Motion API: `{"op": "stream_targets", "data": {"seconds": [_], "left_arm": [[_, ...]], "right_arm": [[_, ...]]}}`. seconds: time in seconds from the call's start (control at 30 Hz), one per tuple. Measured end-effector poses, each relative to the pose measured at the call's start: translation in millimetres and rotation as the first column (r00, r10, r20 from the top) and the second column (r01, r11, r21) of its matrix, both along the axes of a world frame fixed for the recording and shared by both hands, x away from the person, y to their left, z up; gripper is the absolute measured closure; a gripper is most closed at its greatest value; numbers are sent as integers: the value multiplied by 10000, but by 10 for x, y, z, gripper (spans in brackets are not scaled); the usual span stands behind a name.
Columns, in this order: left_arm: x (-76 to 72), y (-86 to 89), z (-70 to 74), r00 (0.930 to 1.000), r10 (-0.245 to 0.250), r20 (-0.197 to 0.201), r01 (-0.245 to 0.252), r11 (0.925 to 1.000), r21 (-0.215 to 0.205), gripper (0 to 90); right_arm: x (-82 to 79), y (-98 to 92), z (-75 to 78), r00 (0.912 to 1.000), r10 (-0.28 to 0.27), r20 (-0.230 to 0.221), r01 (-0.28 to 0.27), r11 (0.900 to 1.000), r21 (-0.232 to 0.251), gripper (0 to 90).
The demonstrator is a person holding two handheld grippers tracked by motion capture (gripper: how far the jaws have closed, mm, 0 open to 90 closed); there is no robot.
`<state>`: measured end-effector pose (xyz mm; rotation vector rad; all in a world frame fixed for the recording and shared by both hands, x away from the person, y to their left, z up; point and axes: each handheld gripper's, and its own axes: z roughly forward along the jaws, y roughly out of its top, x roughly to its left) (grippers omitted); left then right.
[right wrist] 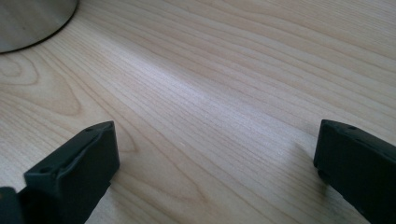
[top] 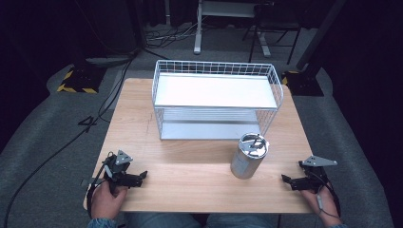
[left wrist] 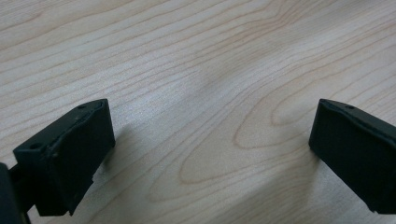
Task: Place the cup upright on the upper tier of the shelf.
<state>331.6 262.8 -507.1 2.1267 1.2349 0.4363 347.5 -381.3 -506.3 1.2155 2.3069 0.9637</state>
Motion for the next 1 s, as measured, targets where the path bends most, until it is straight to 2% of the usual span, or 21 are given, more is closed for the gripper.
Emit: {"op": "stream_targets", "data": {"seconds": [0.83, 1.0], "left_arm": [[-8, -11, -3, 9999, 142, 8, -142, 9999, -50, 6], [2, -12, -2, 9998, 172, 39, -172, 9998, -33, 6]], "right_arm": [[-5, 5, 3, 10000, -65, -1, 65, 10000, 10, 10], [-23, 13, 19, 10000, -57, -56, 58, 9997, 220, 38]]}}
